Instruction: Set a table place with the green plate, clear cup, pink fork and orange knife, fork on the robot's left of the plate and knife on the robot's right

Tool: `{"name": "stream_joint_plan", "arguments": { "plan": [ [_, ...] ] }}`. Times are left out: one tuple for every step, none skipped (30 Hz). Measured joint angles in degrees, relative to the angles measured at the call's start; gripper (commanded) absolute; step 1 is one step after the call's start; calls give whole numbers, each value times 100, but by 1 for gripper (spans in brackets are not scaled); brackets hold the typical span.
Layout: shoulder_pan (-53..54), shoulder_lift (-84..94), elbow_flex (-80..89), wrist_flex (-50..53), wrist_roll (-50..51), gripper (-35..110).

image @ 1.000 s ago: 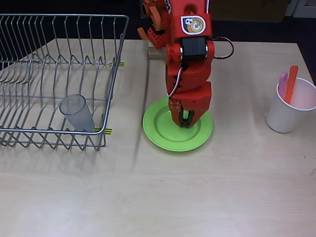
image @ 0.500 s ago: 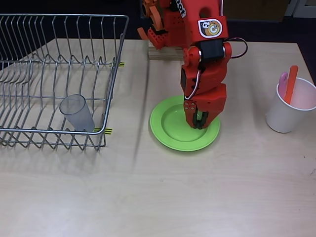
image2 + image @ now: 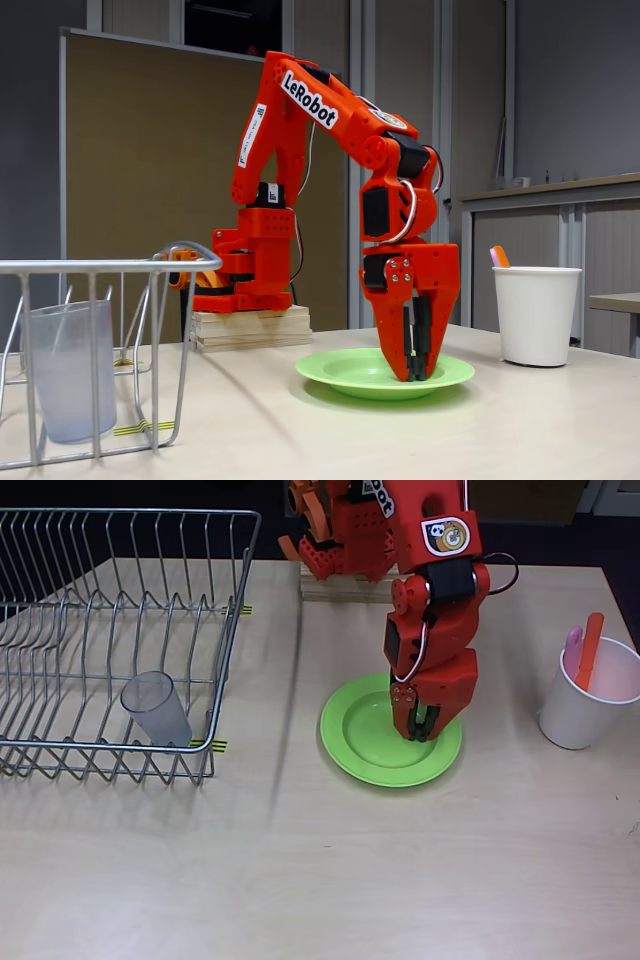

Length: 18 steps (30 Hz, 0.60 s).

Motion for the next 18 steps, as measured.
{"name": "stream_joint_plan", "arguments": {
  "plan": [
    [0,-9,-44,0,0,0],
    [0,-9,-62,-35,44,0],
    [0,-9,-62,-35,79,0],
    [-44,-9,-62,0,88,0],
    [-62,-9,-62,9,88,0],
    [-97,-9,-70,26,79,0],
    [-105,-9,-132,132,53,0],
    [-105,-9,-202,176,9,1],
    [-79,-9,-316,299,-105,1],
    [-44,0,-457,510,-272,1],
    [0,44,-571,738,-378,1],
    [35,97,-694,1063,-483,1],
    [97,176,-826,1327,-633,1],
    [176,264,-967,1529,-773,1],
    [255,360,-1107,1828,-958,1],
    [360,492,-1222,2109,-1116,1],
    [466,615,-1327,2355,-1274,1],
    [589,773,-1389,2505,-1468,1]
  ]
}}
